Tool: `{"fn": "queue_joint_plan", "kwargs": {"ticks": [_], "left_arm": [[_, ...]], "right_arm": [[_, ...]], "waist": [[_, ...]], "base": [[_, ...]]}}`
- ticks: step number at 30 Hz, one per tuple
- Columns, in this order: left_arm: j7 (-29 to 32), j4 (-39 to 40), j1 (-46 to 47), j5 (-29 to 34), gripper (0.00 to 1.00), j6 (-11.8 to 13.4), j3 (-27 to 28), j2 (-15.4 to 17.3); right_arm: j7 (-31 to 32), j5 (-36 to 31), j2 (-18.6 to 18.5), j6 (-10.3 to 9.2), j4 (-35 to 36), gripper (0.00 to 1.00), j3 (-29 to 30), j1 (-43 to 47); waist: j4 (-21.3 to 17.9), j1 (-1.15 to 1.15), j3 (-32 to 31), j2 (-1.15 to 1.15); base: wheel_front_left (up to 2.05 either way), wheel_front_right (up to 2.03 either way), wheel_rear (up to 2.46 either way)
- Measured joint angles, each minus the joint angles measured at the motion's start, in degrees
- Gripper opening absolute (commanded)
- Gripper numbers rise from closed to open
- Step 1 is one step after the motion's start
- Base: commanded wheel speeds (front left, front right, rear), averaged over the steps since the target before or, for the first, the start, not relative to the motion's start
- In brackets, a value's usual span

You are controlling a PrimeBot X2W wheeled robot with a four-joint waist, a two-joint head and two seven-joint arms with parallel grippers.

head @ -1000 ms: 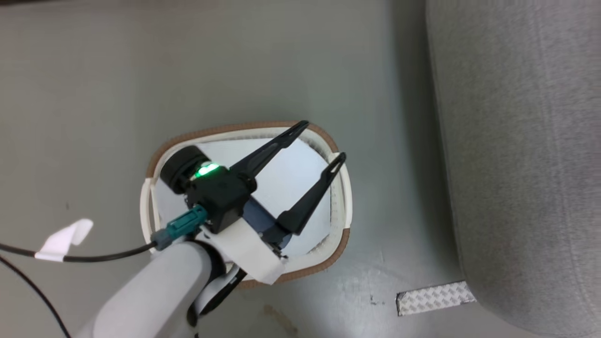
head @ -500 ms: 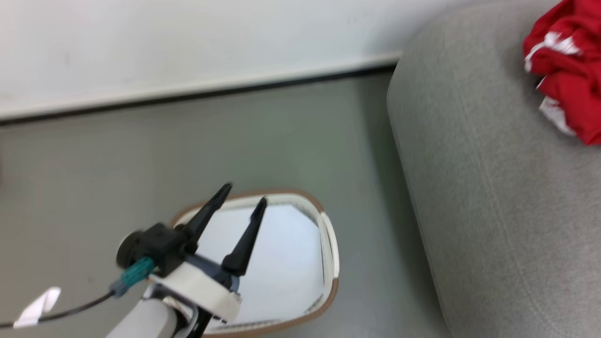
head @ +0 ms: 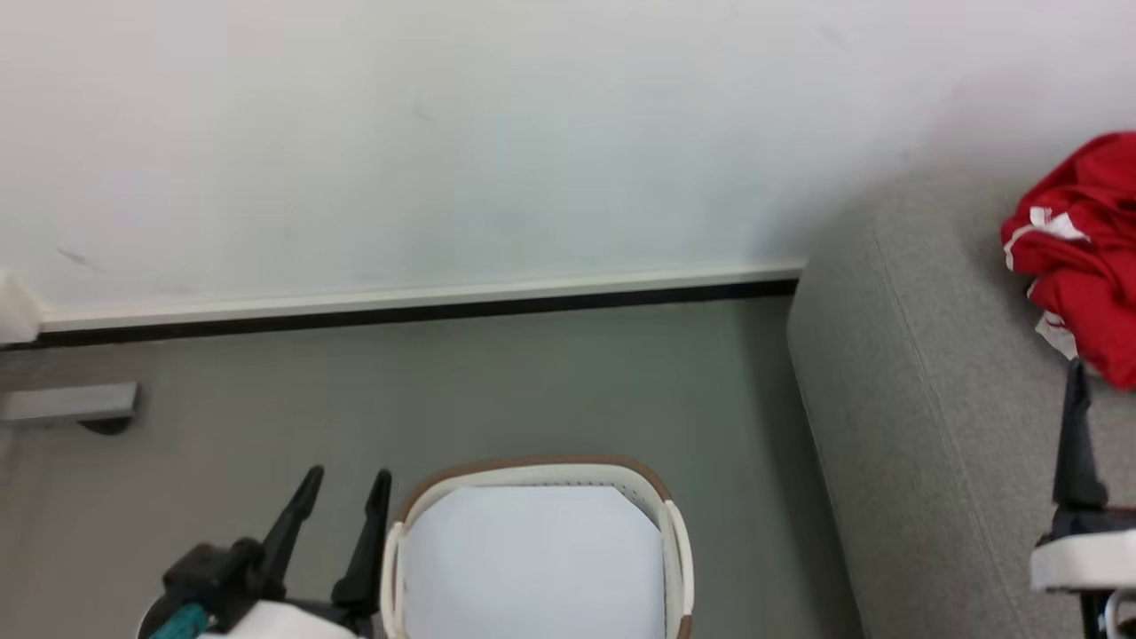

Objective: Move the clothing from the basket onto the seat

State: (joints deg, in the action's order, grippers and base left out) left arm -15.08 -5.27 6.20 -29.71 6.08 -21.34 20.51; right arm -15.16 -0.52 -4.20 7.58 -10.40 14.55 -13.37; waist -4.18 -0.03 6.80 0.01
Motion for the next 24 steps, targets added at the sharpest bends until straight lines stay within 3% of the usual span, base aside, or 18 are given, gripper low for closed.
{"fn": "queue_joint_plan", "kwargs": {"ticks": [12, 24], "left_arm": [[-0.04, -2.93, -9.32, 6.42, 1.0, -3.1, 11.41, -7.36], [-0.04, -4.64, -12.45, 13.0, 1.0, -7.22, 19.91, -12.44]], "right_arm": [[0.0, 4.25, 1.26, 0.0, 1.99, 1.0, -6.31, 13.85], [0.0, 4.55, 1.33, 0.0, 2.2, 1.0, -10.88, 18.95]], "waist": [[4.73, 0.01, -6.84, 0.0], [4.64, 0.02, -8.96, 0.0]], "base": [[0.0, 0.0, 0.0], [0.0, 0.0, 0.0]]}}
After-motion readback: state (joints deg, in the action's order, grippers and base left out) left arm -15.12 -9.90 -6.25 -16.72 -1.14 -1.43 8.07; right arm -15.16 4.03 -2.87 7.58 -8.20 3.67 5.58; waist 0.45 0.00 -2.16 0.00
